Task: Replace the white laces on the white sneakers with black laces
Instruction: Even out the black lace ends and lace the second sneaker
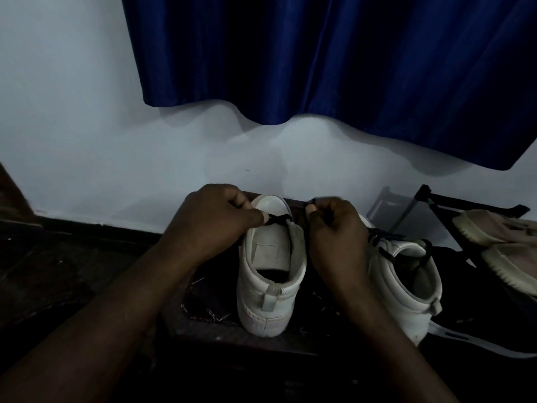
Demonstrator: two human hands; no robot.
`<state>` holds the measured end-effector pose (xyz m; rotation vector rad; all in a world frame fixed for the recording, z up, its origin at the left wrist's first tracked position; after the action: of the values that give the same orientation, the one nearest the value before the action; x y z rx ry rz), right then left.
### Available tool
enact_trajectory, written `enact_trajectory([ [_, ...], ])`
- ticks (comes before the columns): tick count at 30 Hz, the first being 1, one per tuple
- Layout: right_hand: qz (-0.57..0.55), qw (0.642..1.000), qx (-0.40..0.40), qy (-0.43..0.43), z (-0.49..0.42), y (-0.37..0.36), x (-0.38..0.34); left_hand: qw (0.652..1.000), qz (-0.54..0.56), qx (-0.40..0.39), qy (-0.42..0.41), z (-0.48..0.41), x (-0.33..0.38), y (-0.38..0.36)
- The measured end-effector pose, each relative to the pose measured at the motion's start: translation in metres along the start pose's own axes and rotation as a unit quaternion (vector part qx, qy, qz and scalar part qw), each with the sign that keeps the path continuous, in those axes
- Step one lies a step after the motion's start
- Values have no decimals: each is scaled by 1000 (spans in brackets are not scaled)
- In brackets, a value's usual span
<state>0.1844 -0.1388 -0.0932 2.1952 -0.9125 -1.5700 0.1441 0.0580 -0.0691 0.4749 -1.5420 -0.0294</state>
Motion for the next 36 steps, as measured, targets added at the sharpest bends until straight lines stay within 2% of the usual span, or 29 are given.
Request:
enact_trajectory([
  [7,-96,992,45,-69,-8,8,4,994,68,-17,84,2,1,7],
  [10,-148,986,41,-59,-8,10,3,987,109,-25,114,2,0,8],
  [14,-231,972,20,-25,-4,16,-8,980,140,-34,139,5,0,10],
  [18,-286,958,-3,-31,-2,16,-20,972,177,-44,151,7,0,10],
  [24,-322,941,-94,-34,-5,2,-31,956,239,-22,166,14,-1,7],
  [27,-275,949,-156,8,-4,-2,-36,952,254,-19,167,16,-4,8],
  [30,-178,960,-207,71,3,-9,-39,947,272,-23,171,16,-5,9],
  [36,-19,978,-170,117,6,-8,-38,939,288,-37,185,15,-9,9],
])
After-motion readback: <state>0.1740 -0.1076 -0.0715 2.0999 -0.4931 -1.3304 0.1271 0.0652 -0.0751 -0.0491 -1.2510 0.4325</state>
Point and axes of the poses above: each hand's wrist, its own z-axis away from the middle knuckle, its own y-axis out of the back of the hand, x = y × z, the point moved 2 cm from there along -z, towards the middle knuckle, and after that the axes turned 12 degrees about z, right-handed, at the moved point
